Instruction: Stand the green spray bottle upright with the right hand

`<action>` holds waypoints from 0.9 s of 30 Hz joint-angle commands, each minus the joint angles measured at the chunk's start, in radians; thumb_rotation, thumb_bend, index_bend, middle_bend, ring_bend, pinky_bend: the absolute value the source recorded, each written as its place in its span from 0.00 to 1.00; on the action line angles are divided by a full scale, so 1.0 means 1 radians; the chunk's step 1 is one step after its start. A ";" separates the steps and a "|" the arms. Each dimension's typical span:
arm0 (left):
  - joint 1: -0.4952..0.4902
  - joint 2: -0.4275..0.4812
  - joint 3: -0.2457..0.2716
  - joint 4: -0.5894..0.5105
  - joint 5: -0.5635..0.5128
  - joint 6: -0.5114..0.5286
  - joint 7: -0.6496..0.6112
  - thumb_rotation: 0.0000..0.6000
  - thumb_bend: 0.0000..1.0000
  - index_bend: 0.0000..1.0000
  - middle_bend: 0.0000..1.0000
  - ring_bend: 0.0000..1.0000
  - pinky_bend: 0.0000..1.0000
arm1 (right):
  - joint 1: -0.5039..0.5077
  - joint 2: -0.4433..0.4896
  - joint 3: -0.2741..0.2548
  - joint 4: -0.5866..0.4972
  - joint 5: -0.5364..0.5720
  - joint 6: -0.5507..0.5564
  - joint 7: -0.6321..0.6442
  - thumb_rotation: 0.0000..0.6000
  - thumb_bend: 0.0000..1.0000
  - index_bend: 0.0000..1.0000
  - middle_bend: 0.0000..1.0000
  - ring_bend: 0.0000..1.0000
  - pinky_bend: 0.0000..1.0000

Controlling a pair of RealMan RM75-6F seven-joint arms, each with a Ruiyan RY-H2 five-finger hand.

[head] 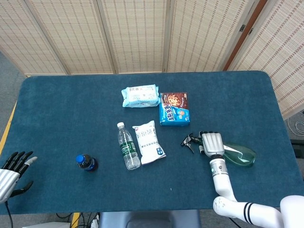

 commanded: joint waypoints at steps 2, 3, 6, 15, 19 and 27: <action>0.001 -0.002 -0.001 0.004 -0.001 0.001 -0.004 1.00 0.29 0.12 0.08 0.00 0.00 | 0.000 -0.001 0.002 -0.001 -0.002 0.003 -0.002 1.00 0.33 0.47 0.54 0.40 0.43; 0.001 -0.002 -0.001 0.005 -0.001 0.002 -0.005 1.00 0.29 0.12 0.08 0.00 0.00 | -0.001 -0.001 0.002 -0.002 -0.003 0.004 -0.002 1.00 0.33 0.47 0.54 0.40 0.43; 0.002 -0.002 -0.001 0.007 -0.002 0.002 -0.007 1.00 0.29 0.12 0.08 0.00 0.00 | -0.002 0.000 0.003 -0.006 -0.008 0.010 -0.003 1.00 0.33 0.47 0.54 0.40 0.44; 0.004 0.000 -0.001 0.000 -0.003 0.005 -0.001 1.00 0.29 0.12 0.08 0.00 0.00 | -0.008 0.006 0.008 -0.016 -0.024 0.017 0.011 1.00 0.33 0.49 0.55 0.41 0.44; 0.005 0.005 -0.002 -0.010 -0.004 0.006 0.006 1.00 0.29 0.12 0.08 0.00 0.00 | -0.012 0.010 0.011 -0.024 -0.039 0.023 0.027 1.00 0.33 0.49 0.55 0.41 0.44; 0.000 0.023 -0.005 -0.050 -0.003 0.002 0.034 1.00 0.29 0.12 0.08 0.00 0.00 | -0.036 0.042 0.012 -0.079 -0.087 0.064 0.063 1.00 0.33 0.49 0.55 0.41 0.44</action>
